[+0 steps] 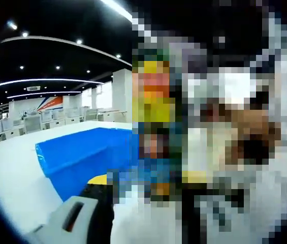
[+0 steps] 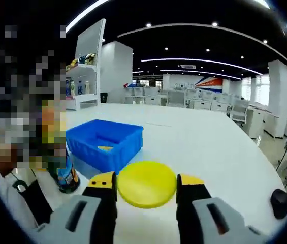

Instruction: Open the lid of the chip container on the table, take out the chips, place them into the box in front of the container, and close the lid

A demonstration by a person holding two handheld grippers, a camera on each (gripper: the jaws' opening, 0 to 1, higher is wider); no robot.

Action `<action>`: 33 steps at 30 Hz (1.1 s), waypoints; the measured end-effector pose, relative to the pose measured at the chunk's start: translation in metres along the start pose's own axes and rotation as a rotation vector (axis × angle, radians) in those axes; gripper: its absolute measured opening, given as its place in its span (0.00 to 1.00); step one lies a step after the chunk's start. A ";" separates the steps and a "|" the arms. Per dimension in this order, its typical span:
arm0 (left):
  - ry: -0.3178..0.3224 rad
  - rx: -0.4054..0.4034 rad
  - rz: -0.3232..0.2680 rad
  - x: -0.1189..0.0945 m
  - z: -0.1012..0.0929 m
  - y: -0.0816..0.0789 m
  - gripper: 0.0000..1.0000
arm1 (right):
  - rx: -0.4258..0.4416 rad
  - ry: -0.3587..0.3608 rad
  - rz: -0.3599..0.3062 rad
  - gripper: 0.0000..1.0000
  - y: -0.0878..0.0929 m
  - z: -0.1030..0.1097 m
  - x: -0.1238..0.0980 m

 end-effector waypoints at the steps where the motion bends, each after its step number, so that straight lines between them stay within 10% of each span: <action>1: 0.002 -0.005 -0.001 0.000 0.000 0.000 0.51 | -0.008 -0.005 -0.012 0.45 -0.010 0.002 -0.002; 9: -0.005 -0.004 0.005 -0.004 0.000 0.001 0.51 | -0.085 -0.093 -0.082 0.45 -0.064 0.025 -0.010; 33: -0.018 -0.009 -0.020 -0.012 0.002 -0.003 0.50 | -0.169 -0.439 -0.061 0.45 -0.120 0.126 -0.010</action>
Point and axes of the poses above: the point that each gripper's makers call its tool centre point, and the gripper's own axes: x roughly forward along the fingers, z roughly to its left, y roughly out of its underside, the point moved 7 cm from there along -x, roughly backward along the fingers, and after that the axes turned 7 degrees about y, right-handed, at the moved point
